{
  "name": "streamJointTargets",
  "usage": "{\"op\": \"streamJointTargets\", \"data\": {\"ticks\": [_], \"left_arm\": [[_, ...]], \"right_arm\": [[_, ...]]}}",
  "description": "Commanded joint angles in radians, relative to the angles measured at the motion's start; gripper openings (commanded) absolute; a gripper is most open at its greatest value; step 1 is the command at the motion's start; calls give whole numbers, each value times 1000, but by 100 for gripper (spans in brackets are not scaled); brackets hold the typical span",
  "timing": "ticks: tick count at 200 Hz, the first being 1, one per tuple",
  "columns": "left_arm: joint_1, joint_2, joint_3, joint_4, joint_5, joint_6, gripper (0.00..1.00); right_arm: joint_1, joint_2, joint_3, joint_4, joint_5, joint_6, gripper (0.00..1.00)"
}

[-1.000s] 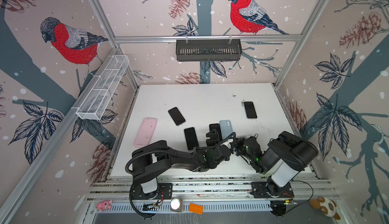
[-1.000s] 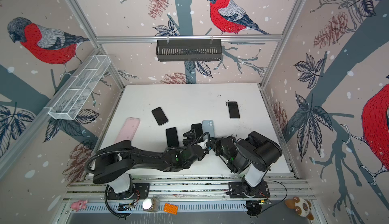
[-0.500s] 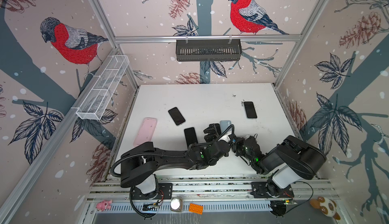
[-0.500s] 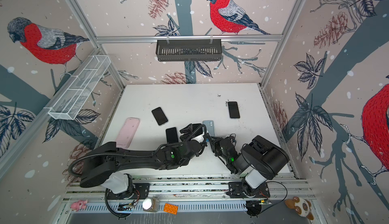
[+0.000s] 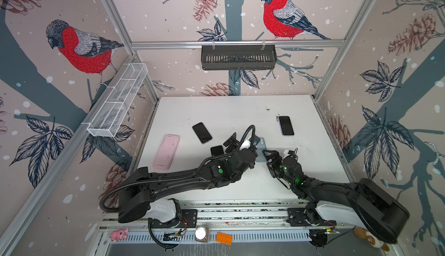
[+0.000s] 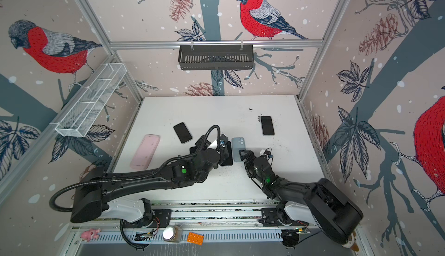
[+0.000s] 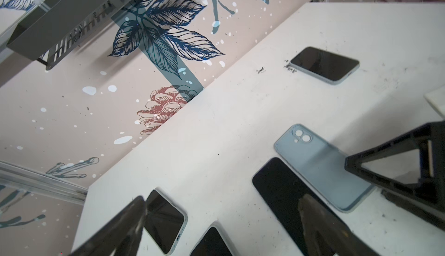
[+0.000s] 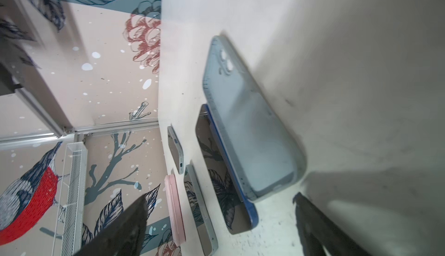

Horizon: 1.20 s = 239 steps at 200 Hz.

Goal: Take the phone out of the phone case
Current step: Place the phone case at the center of the table, then pick up the phone from the top-right of the table.

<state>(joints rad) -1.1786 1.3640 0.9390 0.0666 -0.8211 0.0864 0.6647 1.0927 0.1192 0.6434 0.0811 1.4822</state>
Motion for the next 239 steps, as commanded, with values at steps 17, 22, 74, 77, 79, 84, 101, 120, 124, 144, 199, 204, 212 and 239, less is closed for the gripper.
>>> {"op": "streamJointTargets", "data": {"ticks": [17, 22, 74, 77, 79, 84, 101, 120, 124, 144, 199, 204, 212, 239], "left_arm": [[68, -109, -28, -47, 151, -252, 98], [83, -126, -36, -46, 179, -277, 98], [269, -249, -158, 33, 433, -433, 98], [280, -250, -162, 32, 441, -436, 98], [287, -251, -165, 31, 446, -438, 98], [303, -249, -168, 28, 459, -443, 98], [339, -248, -185, 23, 474, -450, 98], [350, -263, -222, 57, 479, -439, 98], [352, -266, -227, 63, 479, -438, 98], [354, -270, -261, 95, 475, -434, 98], [355, -247, -295, 113, 453, -444, 98], [355, -247, -300, 118, 449, -448, 98], [355, -244, -305, 124, 443, -452, 98], [360, -187, -300, 122, 415, -473, 98]], "right_arm": [[-2, -376, 23, -478, 139, -255, 100], [-4, -429, 23, -517, 159, -282, 100], [-144, -656, 199, -872, 69, -592, 100], [-156, -644, 214, -882, 55, -612, 100], [-165, -635, 222, -889, 45, -625, 100], [-187, -609, 240, -900, 10, -649, 100], [-258, -511, 289, -916, -76, -743, 100], [-299, -412, 347, -927, -86, -819, 99], [-305, -394, 360, -928, -80, -834, 100], [-342, -305, 428, -935, -58, -899, 100], [-489, -53, 560, -878, -78, -1064, 100], [-504, -28, 574, -877, -82, -1078, 100], [-537, 20, 600, -886, -123, -1092, 100], [-609, 124, 636, -875, -189, -1100, 100]]}}
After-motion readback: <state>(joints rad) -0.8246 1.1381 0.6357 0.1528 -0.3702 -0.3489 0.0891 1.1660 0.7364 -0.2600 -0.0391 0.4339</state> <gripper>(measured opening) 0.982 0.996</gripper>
